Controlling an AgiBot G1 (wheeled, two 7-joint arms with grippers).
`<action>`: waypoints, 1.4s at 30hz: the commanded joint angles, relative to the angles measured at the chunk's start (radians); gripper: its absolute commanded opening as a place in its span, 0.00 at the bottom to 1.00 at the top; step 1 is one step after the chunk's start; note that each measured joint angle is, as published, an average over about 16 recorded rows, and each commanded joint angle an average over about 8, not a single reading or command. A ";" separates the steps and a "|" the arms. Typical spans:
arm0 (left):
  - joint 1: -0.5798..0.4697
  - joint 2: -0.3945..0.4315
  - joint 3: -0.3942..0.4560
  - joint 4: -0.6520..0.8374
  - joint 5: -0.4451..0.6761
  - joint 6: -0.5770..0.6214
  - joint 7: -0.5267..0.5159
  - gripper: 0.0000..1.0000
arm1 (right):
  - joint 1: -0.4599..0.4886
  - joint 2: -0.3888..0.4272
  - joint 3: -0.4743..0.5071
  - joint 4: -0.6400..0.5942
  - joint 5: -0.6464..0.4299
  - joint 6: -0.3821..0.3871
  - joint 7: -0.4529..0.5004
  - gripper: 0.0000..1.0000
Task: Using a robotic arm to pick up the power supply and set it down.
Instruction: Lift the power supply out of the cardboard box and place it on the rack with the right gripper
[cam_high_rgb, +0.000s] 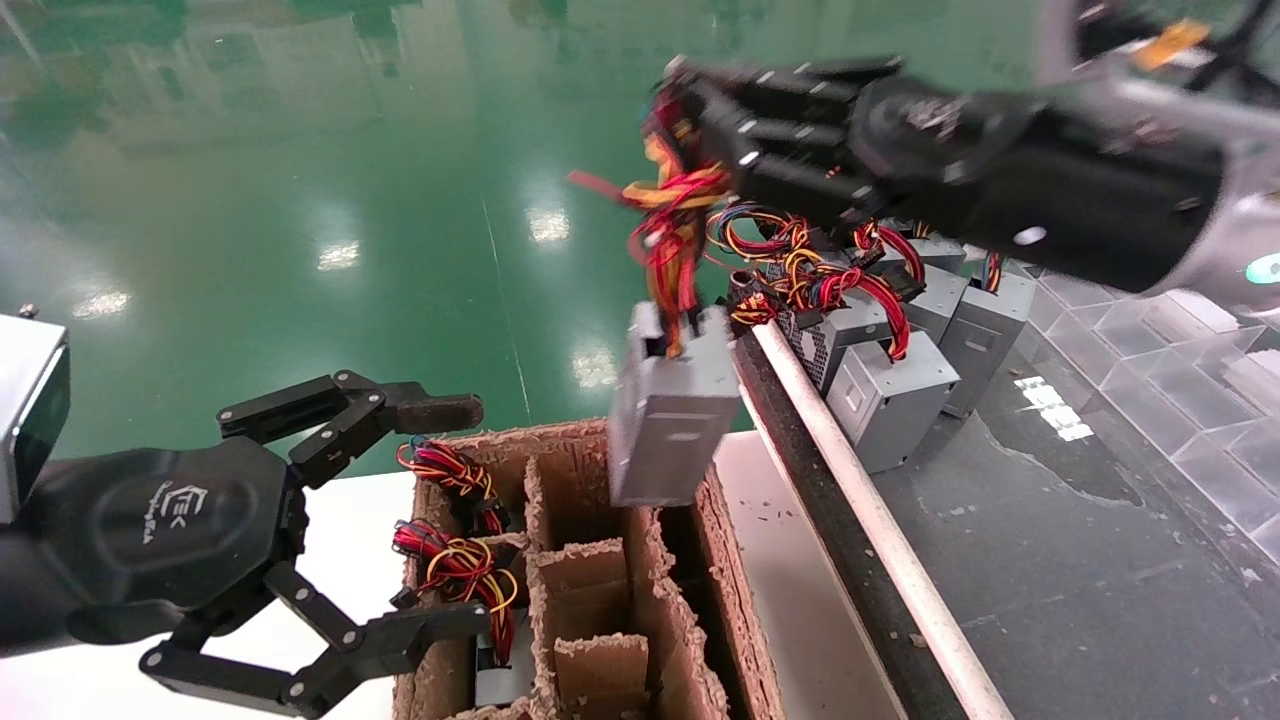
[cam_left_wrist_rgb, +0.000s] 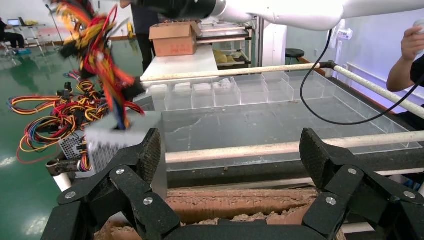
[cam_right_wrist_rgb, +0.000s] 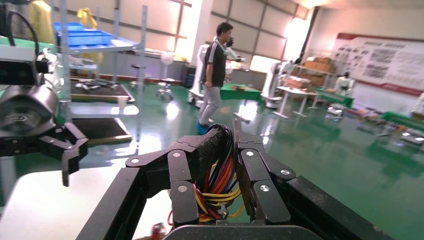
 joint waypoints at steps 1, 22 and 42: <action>0.000 0.000 0.000 0.000 0.000 0.000 0.000 1.00 | 0.004 0.024 0.003 0.016 0.014 0.002 0.004 0.00; 0.000 0.000 0.000 0.000 0.000 0.000 0.000 1.00 | -0.146 0.395 0.094 0.252 0.168 0.053 0.055 0.00; 0.000 0.000 0.000 0.000 0.000 0.000 0.000 1.00 | -0.569 0.618 0.192 0.470 0.376 0.234 0.018 0.00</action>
